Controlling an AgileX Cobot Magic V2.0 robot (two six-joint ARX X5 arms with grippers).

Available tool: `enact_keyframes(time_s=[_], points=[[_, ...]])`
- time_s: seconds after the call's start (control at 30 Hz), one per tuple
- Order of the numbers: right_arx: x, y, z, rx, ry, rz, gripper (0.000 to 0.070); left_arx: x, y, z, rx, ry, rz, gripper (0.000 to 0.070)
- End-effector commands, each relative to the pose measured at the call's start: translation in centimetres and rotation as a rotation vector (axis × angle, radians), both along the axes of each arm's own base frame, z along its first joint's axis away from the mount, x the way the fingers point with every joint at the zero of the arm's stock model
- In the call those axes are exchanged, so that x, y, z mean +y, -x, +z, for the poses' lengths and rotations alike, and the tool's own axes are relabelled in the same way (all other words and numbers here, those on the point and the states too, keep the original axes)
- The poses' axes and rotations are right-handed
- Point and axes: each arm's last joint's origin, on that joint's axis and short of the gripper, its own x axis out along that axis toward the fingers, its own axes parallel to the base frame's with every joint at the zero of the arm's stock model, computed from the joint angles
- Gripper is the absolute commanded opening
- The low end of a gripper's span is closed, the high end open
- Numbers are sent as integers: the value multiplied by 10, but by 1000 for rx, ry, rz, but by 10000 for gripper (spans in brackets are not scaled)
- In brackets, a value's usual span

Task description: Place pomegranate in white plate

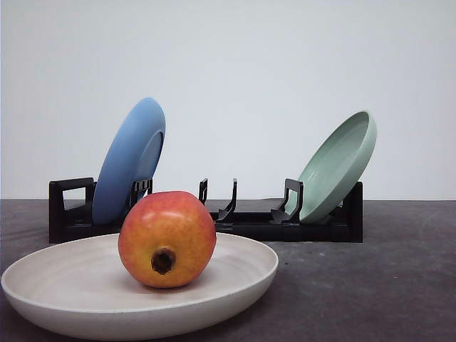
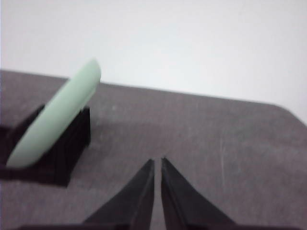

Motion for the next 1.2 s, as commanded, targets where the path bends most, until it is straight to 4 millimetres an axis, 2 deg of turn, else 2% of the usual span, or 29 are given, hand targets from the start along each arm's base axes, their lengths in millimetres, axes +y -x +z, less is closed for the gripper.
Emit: enact_keyframes(time_s=[0.0,0.17,0.37,1.17], points=[[0,0,-4,-13,9,-3,25,0,0,-4,13,-1,1,0],[0,-4,-26,39,11,-2,25,0,0,-4,13,-1,1,0],[0,-4,-42,140,13,-3,25,0,0,-4,12,-1,1,0],[0,-4,-41,135,5,-3,25,0,0,-4,12,-1,1,0]])
